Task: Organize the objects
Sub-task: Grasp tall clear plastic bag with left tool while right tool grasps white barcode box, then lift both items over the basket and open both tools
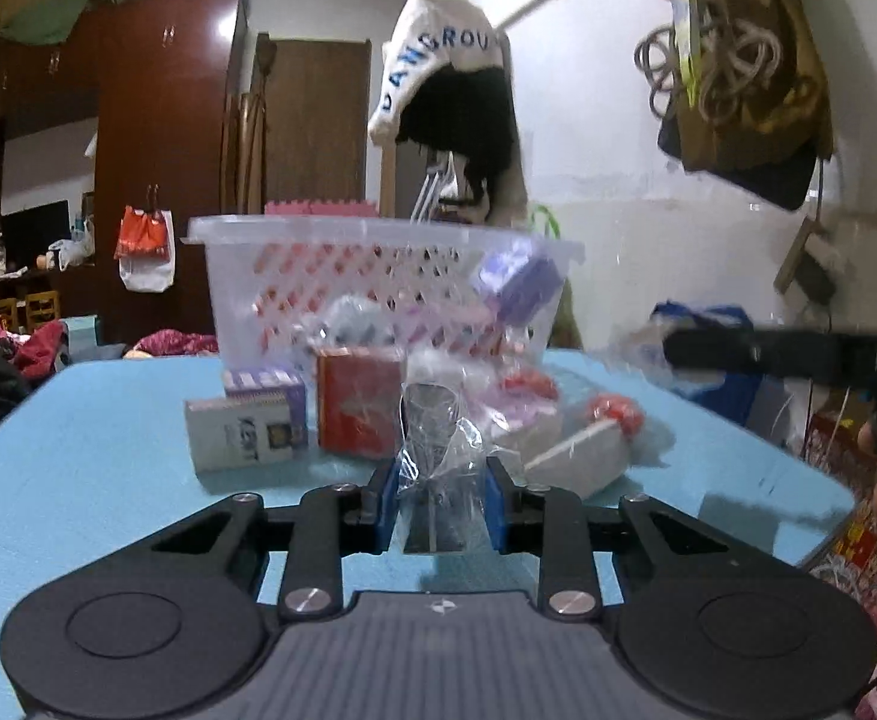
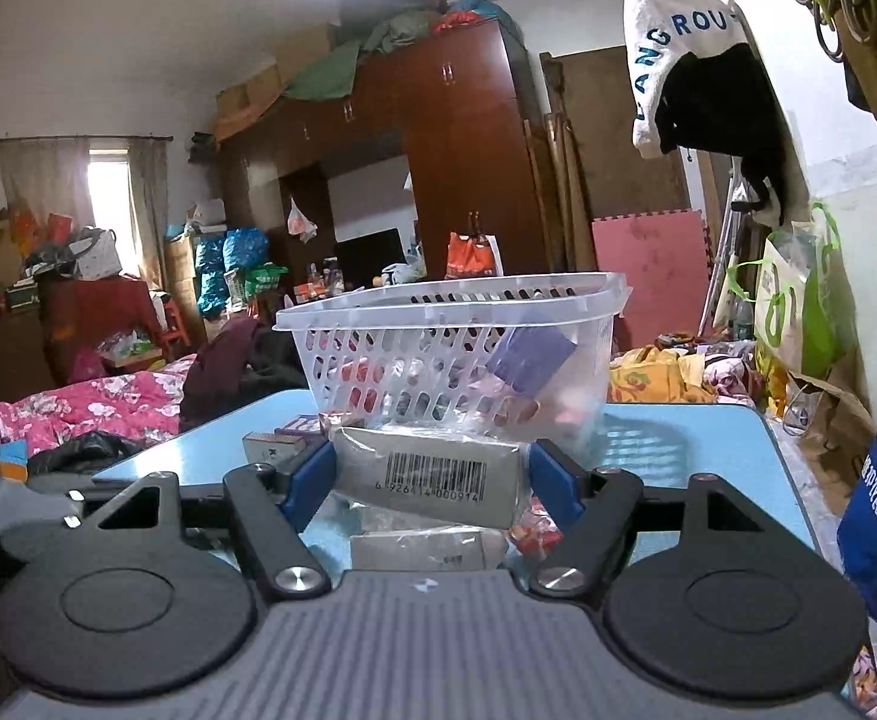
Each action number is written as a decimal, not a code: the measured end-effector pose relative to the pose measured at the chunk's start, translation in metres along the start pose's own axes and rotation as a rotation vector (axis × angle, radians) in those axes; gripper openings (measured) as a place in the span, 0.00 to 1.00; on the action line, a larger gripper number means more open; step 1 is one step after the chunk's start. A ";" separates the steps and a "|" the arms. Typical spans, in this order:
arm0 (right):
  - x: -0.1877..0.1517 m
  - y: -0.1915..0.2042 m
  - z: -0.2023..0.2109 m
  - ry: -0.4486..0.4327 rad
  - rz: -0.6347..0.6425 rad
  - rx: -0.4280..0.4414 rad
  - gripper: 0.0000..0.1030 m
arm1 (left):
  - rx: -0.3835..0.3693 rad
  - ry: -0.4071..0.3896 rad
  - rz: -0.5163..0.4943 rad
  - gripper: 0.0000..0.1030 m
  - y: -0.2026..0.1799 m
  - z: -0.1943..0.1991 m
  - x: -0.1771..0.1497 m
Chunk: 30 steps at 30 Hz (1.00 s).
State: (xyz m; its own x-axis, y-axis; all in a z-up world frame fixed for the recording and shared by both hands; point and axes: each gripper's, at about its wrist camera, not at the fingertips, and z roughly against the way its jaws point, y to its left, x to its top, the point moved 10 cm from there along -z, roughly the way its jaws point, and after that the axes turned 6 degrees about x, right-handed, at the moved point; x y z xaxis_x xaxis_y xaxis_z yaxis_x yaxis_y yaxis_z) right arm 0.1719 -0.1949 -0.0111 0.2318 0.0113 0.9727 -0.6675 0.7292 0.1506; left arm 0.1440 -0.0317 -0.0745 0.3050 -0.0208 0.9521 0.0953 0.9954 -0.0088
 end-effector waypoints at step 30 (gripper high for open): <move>0.127 -0.010 -0.130 0.056 0.159 -0.058 0.99 | 0.071 0.071 0.176 0.72 0.084 -0.127 0.173</move>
State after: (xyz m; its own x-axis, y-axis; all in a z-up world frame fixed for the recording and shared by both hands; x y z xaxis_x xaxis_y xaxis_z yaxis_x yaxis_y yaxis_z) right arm 0.3002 -0.1119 0.0875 0.1664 0.1665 0.9719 -0.6573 0.7535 -0.0165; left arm 0.3255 0.0361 0.0505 0.3775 0.1500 0.9138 -0.0319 0.9883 -0.1491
